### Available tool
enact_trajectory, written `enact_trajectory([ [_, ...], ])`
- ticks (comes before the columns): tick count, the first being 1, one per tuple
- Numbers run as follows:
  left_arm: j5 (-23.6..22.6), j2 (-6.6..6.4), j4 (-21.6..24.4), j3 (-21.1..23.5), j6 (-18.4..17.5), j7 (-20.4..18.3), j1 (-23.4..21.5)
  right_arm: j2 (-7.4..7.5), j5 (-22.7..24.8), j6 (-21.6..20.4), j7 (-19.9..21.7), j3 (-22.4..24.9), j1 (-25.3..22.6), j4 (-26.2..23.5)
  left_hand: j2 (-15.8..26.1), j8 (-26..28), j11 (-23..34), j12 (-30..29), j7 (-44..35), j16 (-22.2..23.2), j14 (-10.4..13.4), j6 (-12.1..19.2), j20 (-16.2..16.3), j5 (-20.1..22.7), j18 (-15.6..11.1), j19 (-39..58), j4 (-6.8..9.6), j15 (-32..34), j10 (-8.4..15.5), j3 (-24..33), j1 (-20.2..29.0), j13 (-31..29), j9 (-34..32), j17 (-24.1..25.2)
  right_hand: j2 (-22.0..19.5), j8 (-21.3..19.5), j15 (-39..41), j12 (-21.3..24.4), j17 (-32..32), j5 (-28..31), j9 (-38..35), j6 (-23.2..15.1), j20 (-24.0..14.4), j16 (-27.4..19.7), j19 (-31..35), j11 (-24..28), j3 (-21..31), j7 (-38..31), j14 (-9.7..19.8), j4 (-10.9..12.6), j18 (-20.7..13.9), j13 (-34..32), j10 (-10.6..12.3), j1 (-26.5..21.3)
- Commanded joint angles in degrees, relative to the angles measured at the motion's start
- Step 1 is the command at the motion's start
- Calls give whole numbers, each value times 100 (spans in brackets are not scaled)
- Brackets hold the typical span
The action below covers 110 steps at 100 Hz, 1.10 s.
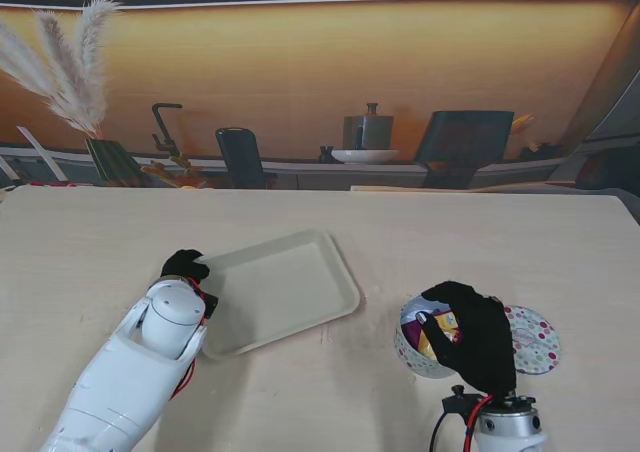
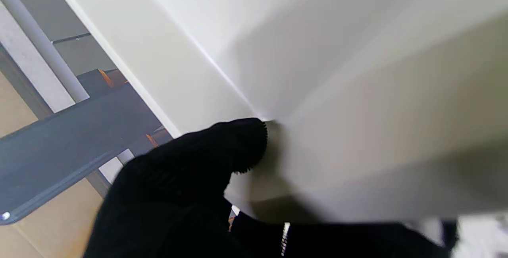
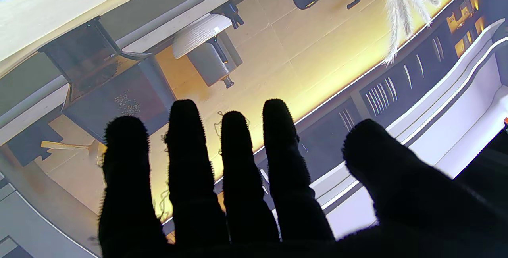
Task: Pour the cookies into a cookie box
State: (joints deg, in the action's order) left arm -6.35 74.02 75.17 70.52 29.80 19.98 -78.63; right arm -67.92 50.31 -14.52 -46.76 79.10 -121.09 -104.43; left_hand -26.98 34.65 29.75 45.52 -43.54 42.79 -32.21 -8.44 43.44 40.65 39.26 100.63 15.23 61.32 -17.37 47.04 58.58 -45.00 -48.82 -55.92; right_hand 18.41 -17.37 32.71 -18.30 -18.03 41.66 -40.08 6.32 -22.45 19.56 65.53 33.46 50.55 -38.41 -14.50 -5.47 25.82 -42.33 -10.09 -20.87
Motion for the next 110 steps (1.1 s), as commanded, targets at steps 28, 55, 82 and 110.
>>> enact_trajectory([
  [28,-812,-239,277,39,177,-461,-167,-1,-12,14,130,-36,17,-7,130,-802,-579,-1857,1097,-629,419,107,149,-404,-57,-422,-156,-1361,152,-701,-1080,984,1197,953,13,39,22,-7,88,0,1,-9,18,42,24,23,-53,104,-185,158,92,115,21,79],
  [55,-1277,-426,584,102,124,-798,-331,-3,20,9,67,-9,-18,-19,784,-1347,-1008,-2286,2012,-1098,710,16,442,-921,-104,-1133,-660,-2082,346,-2282,-1523,1704,2087,1716,15,36,21,-6,99,9,-4,-15,14,41,18,19,-50,108,-189,158,99,107,18,79],
  [82,-1629,-627,1530,588,-821,-1019,-1041,-1,58,-35,60,100,-85,-63,1201,-1350,-1258,-2040,2369,-622,1135,48,745,-1693,-685,-2615,-820,-2566,571,-3436,-1245,2783,3020,4159,28,36,11,-2,101,12,-13,-20,6,37,18,10,-59,120,-182,156,101,114,13,84],
  [110,-2116,-821,2566,1068,-2099,-1318,-2087,74,289,-159,481,586,-365,-538,1283,-1272,-1490,-2008,2472,-830,1665,114,-170,-1783,-1331,-4617,-870,-3547,697,-3734,-1164,3195,3139,5661,88,49,-16,16,103,12,-17,-26,0,24,10,-28,-69,162,-156,150,117,112,27,116],
])
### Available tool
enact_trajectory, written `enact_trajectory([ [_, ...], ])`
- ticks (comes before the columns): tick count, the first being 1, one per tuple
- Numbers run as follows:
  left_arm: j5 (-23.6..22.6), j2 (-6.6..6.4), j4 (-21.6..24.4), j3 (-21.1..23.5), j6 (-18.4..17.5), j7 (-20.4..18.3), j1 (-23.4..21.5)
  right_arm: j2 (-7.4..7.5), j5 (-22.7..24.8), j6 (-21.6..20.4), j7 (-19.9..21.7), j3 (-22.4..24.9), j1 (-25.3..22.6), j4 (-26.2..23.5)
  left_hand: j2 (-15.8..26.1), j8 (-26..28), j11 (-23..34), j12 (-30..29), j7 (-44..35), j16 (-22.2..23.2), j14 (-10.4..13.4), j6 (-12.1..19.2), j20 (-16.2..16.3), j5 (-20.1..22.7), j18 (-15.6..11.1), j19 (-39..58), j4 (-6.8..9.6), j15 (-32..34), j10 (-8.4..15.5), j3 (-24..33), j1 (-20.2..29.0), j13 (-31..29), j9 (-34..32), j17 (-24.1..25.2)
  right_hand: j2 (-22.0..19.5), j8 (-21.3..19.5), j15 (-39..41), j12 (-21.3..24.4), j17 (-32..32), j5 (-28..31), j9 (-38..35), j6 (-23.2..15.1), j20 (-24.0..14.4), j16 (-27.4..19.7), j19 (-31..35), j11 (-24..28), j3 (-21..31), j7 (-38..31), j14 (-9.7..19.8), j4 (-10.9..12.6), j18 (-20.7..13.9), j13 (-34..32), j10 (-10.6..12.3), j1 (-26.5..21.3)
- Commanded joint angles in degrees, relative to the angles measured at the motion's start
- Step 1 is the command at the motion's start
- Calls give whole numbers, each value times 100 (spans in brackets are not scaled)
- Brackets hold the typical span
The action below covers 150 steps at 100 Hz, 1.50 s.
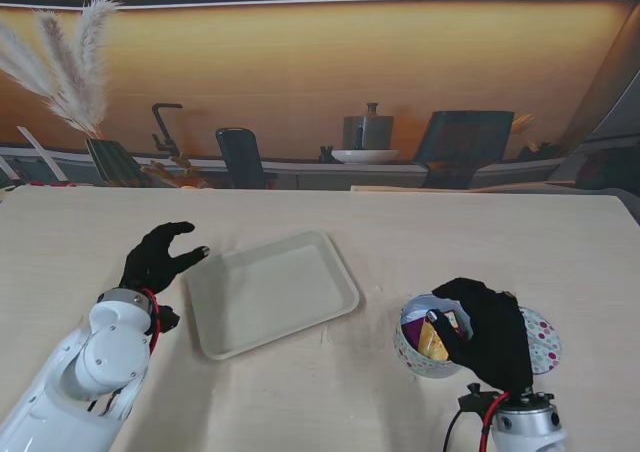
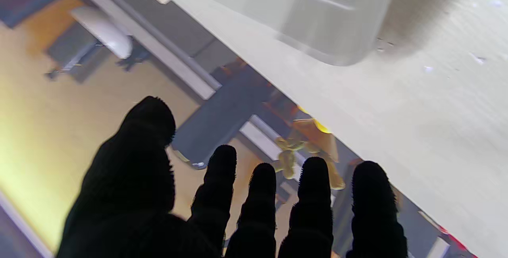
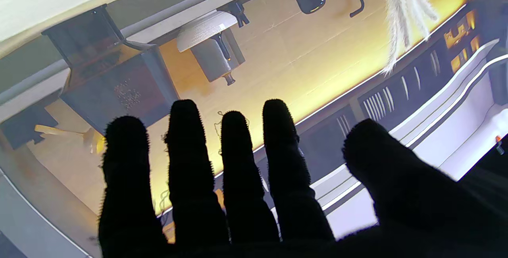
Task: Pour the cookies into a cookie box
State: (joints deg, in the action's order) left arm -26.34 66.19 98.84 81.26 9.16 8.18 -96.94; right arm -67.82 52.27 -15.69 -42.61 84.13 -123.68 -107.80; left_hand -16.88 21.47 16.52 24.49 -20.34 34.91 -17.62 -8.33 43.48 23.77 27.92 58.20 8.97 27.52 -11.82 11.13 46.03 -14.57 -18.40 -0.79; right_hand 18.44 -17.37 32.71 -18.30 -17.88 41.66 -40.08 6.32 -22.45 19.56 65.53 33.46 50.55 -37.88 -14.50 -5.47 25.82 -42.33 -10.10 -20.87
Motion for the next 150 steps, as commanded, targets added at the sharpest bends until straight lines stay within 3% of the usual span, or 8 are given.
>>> enact_trajectory([
  [1,-133,-45,229,8,-81,-150,-292,68,107,-46,85,108,-120,-224,271,46,-177,91,156,-53,217,101,-196,-99,-209,-435,-243,-188,147,-147,94,160,106,172,89,50,-20,16,87,9,-17,-30,0,22,10,-30,-70,112,-155,149,117,119,37,120],
  [26,-409,-127,807,268,-1271,-208,-1168,136,423,-135,594,804,-548,-788,311,64,-297,42,229,-183,264,154,-359,-75,-287,-1003,-250,-404,182,-250,85,69,-5,227,172,70,-77,36,87,-26,-1,-55,-6,-4,7,-78,-91,167,-112,140,117,130,71,171],
  [41,-546,-185,1045,403,-1744,-372,-1612,144,472,-184,904,1193,-724,-994,366,60,-366,27,294,-237,297,175,-398,-110,-290,-1162,-259,-501,195,-313,54,43,-22,232,260,105,-148,52,109,-84,52,-59,0,-33,-22,-123,-106,237,-58,134,117,179,111,198],
  [60,-693,-204,1138,411,-2232,-312,-1962,170,482,-220,1389,1601,-785,-1019,375,62,-406,12,323,-266,305,196,-413,-73,-302,-1243,-256,-549,208,-347,61,-4,-92,212,399,179,-351,94,209,-368,438,-122,12,-108,-128,-267,-144,387,91,116,96,443,212,283],
  [90,-743,-225,1200,298,-2607,-292,-2241,267,439,14,2305,1921,-576,-761,395,53,-458,-25,372,-327,332,200,-456,-66,-352,-1405,-252,-651,210,-393,93,-7,-100,208,380,405,-855,108,578,-1235,1732,-246,-28,-282,-555,-330,-458,512,351,132,-46,1267,413,337],
  [117,-797,-266,1225,310,-2879,-419,-2414,364,535,283,2827,1993,-244,-351,413,53,-488,-36,401,-359,376,211,-483,-112,-370,-1520,-253,-715,229,-431,90,25,-55,207,355,547,-1043,104,1074,-2234,2963,-353,-8,-348,-1037,-99,-708,435,575,160,-254,2037,624,399],
  [150,-945,-320,1342,418,-3000,-642,-2561,450,316,933,3500,1866,219,332,304,-2,-588,-69,568,-450,484,246,-551,-354,-442,-1895,-360,-909,304,-666,-87,127,105,274,370,786,-1197,829,1608,-3149,3001,-418,-57,-451,-1672,-1652,-1069,341,827,204,-581,2854,765,331],
])
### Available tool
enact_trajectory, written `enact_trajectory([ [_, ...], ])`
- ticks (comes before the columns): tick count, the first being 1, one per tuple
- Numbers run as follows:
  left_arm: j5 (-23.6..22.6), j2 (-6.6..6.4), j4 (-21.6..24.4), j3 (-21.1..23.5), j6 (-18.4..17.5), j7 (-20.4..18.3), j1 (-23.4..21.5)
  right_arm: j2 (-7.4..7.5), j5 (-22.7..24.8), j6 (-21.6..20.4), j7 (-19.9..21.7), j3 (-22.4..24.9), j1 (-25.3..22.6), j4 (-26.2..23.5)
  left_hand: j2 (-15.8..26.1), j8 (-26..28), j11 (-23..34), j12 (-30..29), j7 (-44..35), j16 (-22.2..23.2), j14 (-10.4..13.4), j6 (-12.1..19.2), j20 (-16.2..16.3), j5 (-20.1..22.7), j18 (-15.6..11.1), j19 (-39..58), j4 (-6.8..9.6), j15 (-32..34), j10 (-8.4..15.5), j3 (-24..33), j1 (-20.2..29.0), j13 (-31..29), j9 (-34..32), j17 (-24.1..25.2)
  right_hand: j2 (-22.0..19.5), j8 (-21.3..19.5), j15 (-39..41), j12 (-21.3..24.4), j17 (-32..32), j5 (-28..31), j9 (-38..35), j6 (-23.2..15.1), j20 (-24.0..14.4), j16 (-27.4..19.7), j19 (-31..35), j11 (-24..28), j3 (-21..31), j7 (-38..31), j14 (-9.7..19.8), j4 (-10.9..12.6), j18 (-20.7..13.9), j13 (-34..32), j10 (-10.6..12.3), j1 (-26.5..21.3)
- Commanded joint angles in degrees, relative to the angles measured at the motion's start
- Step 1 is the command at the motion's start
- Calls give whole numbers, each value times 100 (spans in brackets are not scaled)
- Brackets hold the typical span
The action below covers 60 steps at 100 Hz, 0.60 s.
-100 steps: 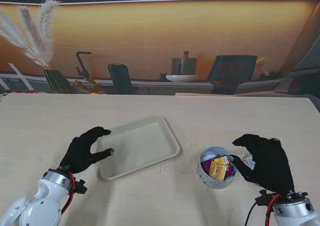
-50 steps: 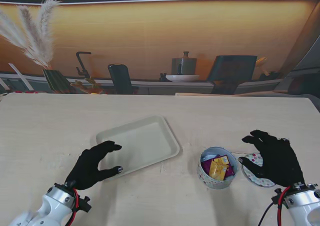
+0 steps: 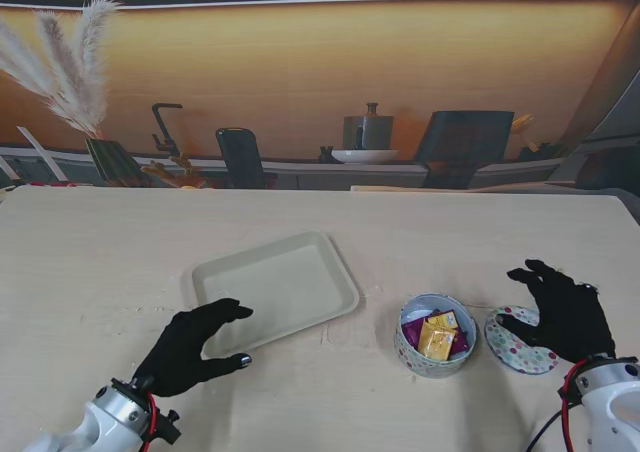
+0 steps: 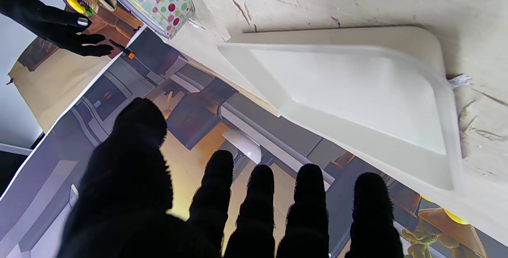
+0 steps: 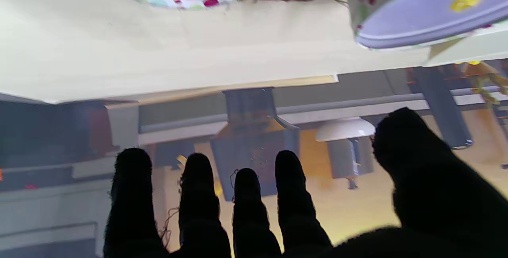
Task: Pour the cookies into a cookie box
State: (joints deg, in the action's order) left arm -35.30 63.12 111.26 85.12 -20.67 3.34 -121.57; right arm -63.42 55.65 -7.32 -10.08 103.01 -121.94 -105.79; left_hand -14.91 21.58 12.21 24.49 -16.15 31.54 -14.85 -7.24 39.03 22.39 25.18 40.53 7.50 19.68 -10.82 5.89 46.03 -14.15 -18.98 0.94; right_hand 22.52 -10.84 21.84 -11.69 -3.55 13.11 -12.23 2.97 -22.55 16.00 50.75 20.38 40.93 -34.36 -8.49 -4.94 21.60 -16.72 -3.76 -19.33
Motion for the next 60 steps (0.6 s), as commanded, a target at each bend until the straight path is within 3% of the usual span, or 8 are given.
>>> enact_trajectory([
  [1,-63,-14,103,37,-23,-160,-101,13,-29,117,273,-27,56,150,98,-14,-158,-69,153,-115,210,138,-105,-221,-168,-134,-215,-129,204,-147,-89,84,164,100,-29,139,-119,184,191,-318,221,-83,-53,-100,-211,-387,-117,-11,233,150,-170,318,137,179],
  [8,-159,-19,124,63,-49,-148,-123,43,-37,243,460,-58,134,285,73,-17,-162,-69,161,-119,219,144,-95,-224,-169,-159,-224,-139,212,-156,-89,60,159,92,-15,193,-182,385,329,-564,243,-132,-104,-138,-366,-857,-216,-7,321,162,-266,511,197,223],
  [27,-135,-22,144,104,-52,-187,-143,118,60,461,748,-238,410,632,106,-20,-172,-69,170,-123,206,147,-58,-223,-171,-194,-246,-162,208,-154,-82,24,145,84,176,253,-363,649,555,-857,319,-246,-171,-246,-810,-1507,-405,126,493,179,-383,856,285,291],
  [39,-159,-22,146,123,-60,-187,-147,179,171,559,1041,-345,590,788,122,-19,-164,-63,167,-112,190,148,-37,-204,-172,-212,-251,-153,193,-150,-58,-12,106,79,262,302,-647,886,676,-840,361,-421,-258,-382,-1111,-2038,-456,686,599,185,-429,991,356,346],
  [60,-159,-29,168,162,-72,-236,-166,253,236,757,1459,-504,840,1011,149,-15,-162,-59,160,-104,201,143,-48,-182,-182,-317,-252,-155,203,-144,-24,-21,88,80,387,162,-982,998,736,-817,503,-553,-298,-442,-1378,-2263,-480,1449,609,182,-211,1038,374,448],
])
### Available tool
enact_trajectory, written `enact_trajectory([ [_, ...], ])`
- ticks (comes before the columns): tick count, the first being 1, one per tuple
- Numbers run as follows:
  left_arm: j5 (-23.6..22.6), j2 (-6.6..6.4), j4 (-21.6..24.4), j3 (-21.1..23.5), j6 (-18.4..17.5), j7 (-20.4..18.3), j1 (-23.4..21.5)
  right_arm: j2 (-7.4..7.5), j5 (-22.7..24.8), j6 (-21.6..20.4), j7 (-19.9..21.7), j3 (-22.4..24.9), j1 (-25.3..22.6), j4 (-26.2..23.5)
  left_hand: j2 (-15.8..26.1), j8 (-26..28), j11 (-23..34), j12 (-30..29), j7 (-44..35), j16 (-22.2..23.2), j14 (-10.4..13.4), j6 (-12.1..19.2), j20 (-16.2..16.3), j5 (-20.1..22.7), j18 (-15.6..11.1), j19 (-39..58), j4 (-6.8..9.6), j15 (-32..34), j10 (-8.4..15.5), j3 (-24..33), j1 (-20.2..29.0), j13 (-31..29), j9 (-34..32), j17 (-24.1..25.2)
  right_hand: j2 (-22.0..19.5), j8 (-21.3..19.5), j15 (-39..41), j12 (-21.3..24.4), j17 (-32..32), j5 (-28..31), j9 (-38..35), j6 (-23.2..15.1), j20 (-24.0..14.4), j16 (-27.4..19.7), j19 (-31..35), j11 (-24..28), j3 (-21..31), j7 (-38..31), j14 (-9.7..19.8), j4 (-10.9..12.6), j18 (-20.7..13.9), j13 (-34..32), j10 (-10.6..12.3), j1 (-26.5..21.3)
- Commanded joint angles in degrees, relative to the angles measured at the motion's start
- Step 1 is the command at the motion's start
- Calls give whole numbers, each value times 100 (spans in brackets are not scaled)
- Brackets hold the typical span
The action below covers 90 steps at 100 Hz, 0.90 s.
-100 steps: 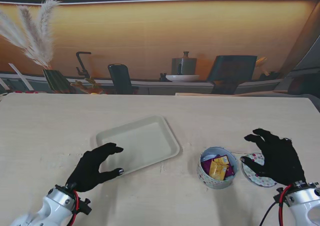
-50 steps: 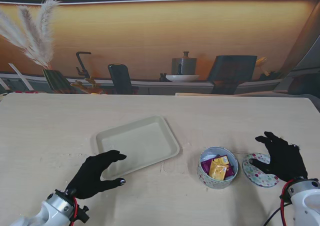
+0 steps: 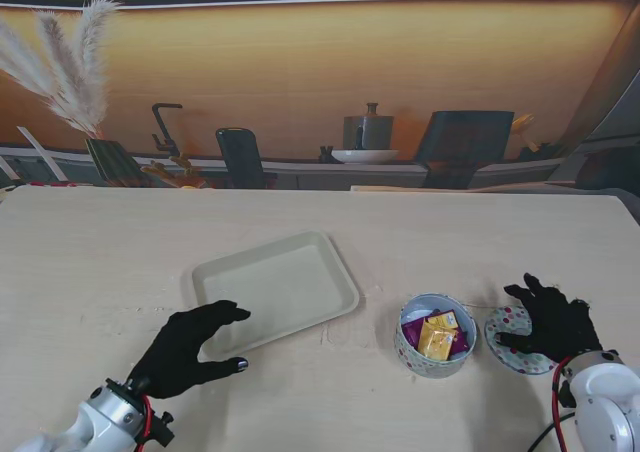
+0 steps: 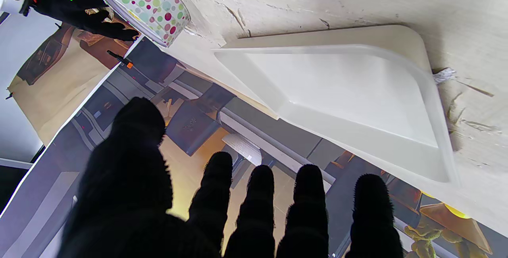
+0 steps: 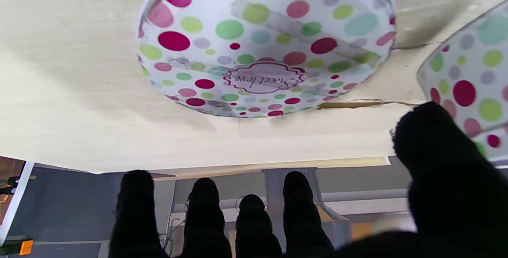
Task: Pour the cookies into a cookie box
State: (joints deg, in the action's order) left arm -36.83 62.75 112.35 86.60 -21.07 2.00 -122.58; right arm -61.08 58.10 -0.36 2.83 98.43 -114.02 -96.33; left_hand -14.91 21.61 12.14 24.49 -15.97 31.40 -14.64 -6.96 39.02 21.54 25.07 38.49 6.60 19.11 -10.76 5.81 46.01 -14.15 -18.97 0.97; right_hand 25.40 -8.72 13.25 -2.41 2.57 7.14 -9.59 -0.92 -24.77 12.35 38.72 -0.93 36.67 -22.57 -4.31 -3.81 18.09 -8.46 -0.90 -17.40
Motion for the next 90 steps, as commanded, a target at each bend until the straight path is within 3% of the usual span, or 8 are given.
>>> enact_trajectory([
  [1,-9,8,58,15,-35,-100,-66,22,-4,68,188,-52,58,75,150,-18,-153,-58,141,-89,176,113,-46,-94,-171,-114,-162,-96,195,-136,-21,-27,83,76,105,-64,-165,110,113,-192,232,-170,-62,-89,-196,-151,-38,386,186,71,166,203,77,268],
  [17,-33,6,69,43,-46,-106,-89,53,-113,182,397,-168,249,273,156,-10,-143,-54,119,-84,175,112,-32,-33,-172,-135,-155,-89,184,-123,20,-39,61,69,248,-227,-180,278,92,-122,243,-246,34,-66,-213,-184,55,889,112,57,376,219,62,498],
  [52,-155,6,124,74,-7,-79,-156,115,-179,245,668,-336,578,669,174,42,-109,-44,25,-74,170,91,-28,112,-178,-211,-147,-60,156,-91,80,-71,-6,58,414,-336,-282,273,128,-76,230,-278,133,-140,-137,-176,171,1107,44,25,522,232,108,589],
  [90,-188,27,167,130,-54,27,-233,191,-284,229,1130,-496,808,920,228,65,-78,-39,-18,-62,152,112,-3,206,-156,-224,-155,-12,170,-95,94,-122,-85,26,505,-868,41,-179,6,-73,106,-183,231,-10,99,84,205,854,-49,9,569,176,23,555],
])
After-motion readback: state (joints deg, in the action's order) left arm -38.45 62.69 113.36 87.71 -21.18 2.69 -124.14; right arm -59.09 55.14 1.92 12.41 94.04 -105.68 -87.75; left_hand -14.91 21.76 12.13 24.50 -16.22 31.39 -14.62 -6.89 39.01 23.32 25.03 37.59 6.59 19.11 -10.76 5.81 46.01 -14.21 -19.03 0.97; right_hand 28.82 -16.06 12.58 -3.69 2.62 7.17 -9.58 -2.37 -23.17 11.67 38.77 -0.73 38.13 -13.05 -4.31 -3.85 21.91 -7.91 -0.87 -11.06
